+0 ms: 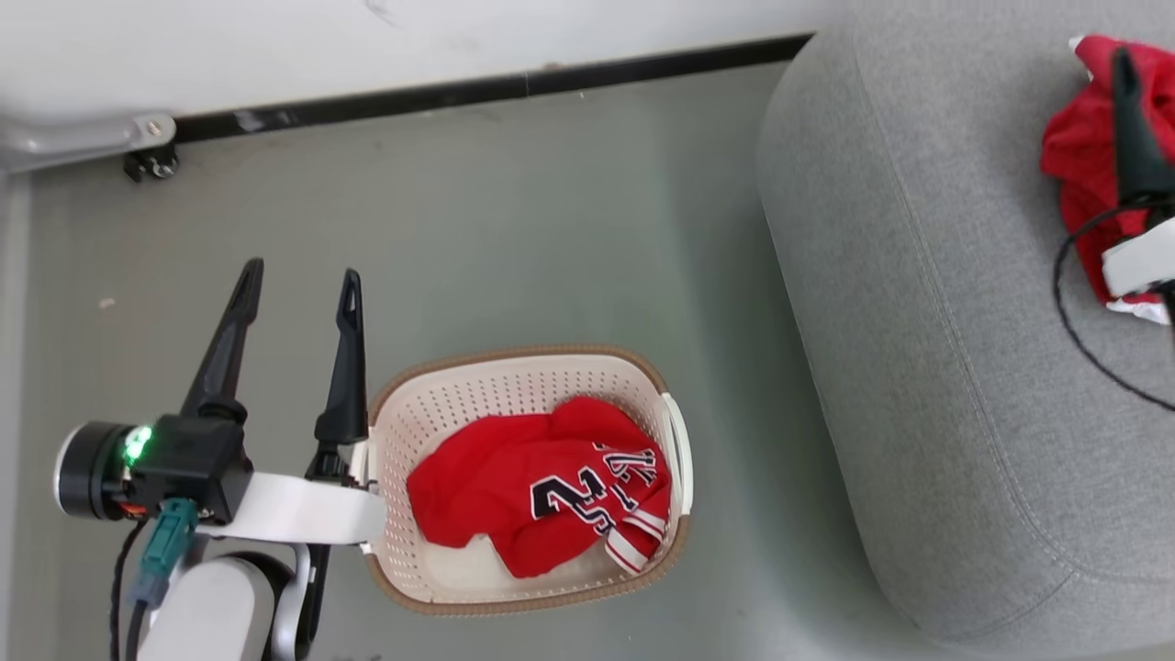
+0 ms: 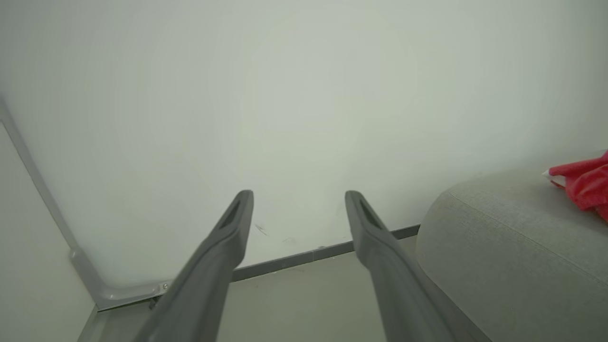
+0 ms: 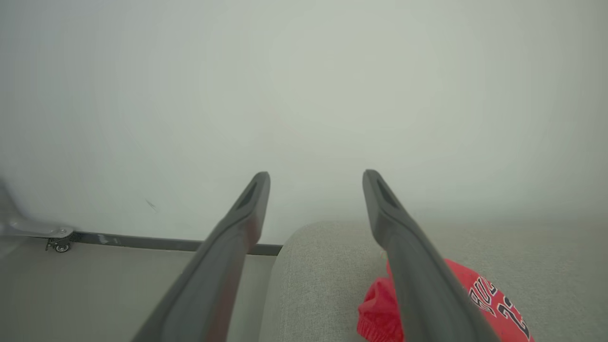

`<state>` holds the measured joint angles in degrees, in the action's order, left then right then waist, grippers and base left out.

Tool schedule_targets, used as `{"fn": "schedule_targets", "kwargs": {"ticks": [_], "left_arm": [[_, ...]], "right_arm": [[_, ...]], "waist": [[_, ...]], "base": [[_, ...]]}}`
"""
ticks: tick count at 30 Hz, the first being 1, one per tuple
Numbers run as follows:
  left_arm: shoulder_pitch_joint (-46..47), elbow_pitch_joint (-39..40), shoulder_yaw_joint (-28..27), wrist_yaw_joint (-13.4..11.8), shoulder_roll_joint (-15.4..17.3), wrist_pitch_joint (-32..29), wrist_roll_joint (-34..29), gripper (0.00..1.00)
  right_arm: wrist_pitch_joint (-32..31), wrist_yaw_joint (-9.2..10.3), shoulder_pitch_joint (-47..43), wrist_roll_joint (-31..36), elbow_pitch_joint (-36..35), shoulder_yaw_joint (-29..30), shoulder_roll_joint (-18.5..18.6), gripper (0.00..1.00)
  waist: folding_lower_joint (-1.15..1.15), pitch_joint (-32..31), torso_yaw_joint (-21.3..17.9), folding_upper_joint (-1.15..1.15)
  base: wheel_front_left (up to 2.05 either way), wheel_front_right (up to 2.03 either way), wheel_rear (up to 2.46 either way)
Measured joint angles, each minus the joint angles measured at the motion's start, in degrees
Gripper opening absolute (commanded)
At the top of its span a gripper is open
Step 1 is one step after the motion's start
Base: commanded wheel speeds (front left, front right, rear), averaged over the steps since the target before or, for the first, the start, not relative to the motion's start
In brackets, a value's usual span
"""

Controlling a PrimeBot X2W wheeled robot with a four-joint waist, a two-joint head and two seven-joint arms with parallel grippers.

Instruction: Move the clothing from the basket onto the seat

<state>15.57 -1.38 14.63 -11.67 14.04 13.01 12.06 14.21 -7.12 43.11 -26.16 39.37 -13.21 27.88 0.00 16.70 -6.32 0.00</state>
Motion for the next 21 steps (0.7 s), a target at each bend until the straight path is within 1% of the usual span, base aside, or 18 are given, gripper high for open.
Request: {"fn": "schedule_targets", "kwargs": {"ticks": [7, 13, 21], "left_arm": [[-2.2, -1.8, 0.1, 0.0, -1.1, 0.6, 0.5, 1.00], [-4.1, -3.3, 0.4, 0.0, -1.9, 0.7, 1.1, 1.00], [-6.3, -5.0, 0.7, 0.0, -2.5, 0.9, 1.7, 1.00]], "right_arm": [[0.0, 0.00, -3.8, 0.2, -3.9, 0.3, -3.8, 1.00], [0.1, 0.00, -8.6, 1.6, -6.5, 0.3, -7.7, 1.00], [0.1, 0.00, -15.1, 2.3, -9.2, 1.0, -11.9, 1.00]], "waist": [[0.00, -3.7, 1.4, 0.00], [0.00, -6.9, 2.5, 0.00], [0.00, -10.7, 3.8, 0.00]], "base": [[0.00, 0.00, 0.00], [0.00, 0.00, 0.00], [0.00, 0.00, 0.00]]}}
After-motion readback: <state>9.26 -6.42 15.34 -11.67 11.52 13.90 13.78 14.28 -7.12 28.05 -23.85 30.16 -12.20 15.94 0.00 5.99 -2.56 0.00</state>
